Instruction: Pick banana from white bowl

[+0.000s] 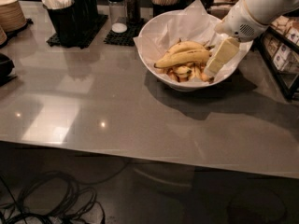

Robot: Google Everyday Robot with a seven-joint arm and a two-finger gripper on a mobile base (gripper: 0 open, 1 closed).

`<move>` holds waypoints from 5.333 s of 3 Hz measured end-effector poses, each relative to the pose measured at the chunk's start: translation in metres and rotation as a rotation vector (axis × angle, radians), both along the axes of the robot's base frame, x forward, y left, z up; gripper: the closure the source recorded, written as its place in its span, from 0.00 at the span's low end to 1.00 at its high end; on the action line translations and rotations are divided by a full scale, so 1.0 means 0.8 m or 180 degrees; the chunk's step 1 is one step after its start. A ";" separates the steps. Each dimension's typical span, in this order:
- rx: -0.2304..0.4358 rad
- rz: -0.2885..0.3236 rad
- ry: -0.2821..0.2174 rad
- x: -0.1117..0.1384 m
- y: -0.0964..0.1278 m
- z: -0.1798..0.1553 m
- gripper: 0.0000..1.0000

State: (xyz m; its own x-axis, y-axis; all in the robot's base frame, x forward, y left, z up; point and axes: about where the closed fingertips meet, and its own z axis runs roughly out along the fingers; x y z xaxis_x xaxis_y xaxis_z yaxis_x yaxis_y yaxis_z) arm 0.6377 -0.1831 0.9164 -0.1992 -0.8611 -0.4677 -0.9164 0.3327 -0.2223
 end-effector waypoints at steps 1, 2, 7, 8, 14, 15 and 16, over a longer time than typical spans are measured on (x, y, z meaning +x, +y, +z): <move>0.0068 -0.0069 -0.0019 0.002 -0.001 -0.011 0.12; 0.0119 -0.0170 -0.0064 0.004 -0.004 -0.017 0.31; 0.0235 -0.0414 -0.0193 0.003 -0.016 -0.026 1.00; 0.0225 -0.0346 -0.0227 0.003 -0.013 -0.020 1.00; 0.0747 0.0125 0.0083 -0.123 -0.048 0.081 1.00; 0.0936 0.0127 0.0121 -0.142 -0.060 0.084 1.00; 0.1098 -0.0005 0.0173 -0.182 -0.085 0.092 1.00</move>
Offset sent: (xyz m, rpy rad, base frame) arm 0.0037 -0.0094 -0.0145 0.0569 -0.0454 -0.0991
